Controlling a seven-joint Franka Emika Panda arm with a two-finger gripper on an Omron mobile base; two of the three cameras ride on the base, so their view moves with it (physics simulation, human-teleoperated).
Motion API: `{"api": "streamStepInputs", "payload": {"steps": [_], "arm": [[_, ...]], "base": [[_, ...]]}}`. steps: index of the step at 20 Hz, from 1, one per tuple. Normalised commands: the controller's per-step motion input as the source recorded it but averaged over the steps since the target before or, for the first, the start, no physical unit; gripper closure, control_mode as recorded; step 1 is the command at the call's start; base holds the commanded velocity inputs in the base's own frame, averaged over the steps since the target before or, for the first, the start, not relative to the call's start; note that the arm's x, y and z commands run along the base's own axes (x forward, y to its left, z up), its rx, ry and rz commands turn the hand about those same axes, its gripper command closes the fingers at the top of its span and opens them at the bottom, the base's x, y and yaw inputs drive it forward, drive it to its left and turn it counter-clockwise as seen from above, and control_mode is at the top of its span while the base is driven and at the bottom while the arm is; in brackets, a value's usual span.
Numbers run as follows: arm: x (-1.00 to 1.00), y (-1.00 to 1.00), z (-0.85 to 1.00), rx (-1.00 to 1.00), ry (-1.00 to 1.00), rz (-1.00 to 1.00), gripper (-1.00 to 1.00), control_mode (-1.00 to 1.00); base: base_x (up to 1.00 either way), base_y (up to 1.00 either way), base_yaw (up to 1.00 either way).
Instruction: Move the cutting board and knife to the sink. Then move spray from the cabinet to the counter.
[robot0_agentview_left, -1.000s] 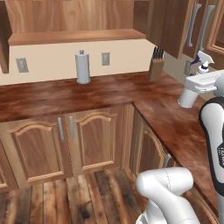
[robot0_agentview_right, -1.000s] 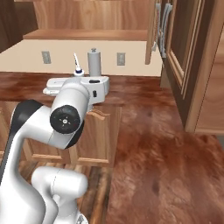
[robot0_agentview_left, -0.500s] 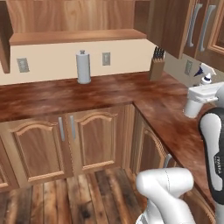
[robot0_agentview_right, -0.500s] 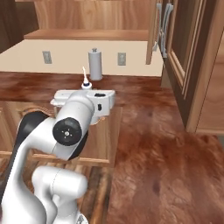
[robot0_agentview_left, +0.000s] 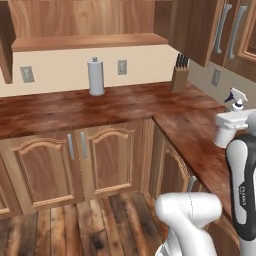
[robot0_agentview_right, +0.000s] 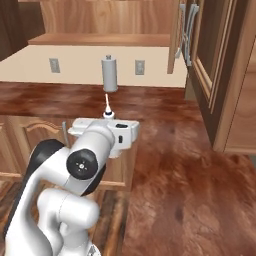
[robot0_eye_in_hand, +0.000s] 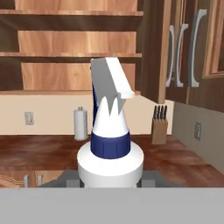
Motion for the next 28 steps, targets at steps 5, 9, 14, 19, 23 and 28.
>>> {"api": "streamStepInputs", "payload": {"steps": [5, 9, 14, 19, 23, 28], "arm": [[0.0, -0.51, -0.4, 0.0, 0.09, -0.07, 1.0, -1.0], [0.0, -0.51, -0.43, 0.0, 0.06, -0.06, 1.0, -1.0], [0.0, -0.49, -0.43, 0.0, 0.0, -0.07, 1.0, -1.0], [0.0, -0.48, -0.45, 0.0, 0.0, -0.08, 1.0, -1.0], [0.0, -0.44, -0.4, 0.0, 0.0, -0.09, 1.0, -1.0], [0.0, -0.45, -0.32, 0.0, 0.0, -0.08, 1.0, -1.0]], "base": [[0.0, 0.0, 0.0], [0.0, 0.0, 0.0], [0.0, 0.0, 0.0], [0.0, 0.0, 0.0], [0.0, 0.0, 0.0], [0.0, 0.0, 0.0]]}}
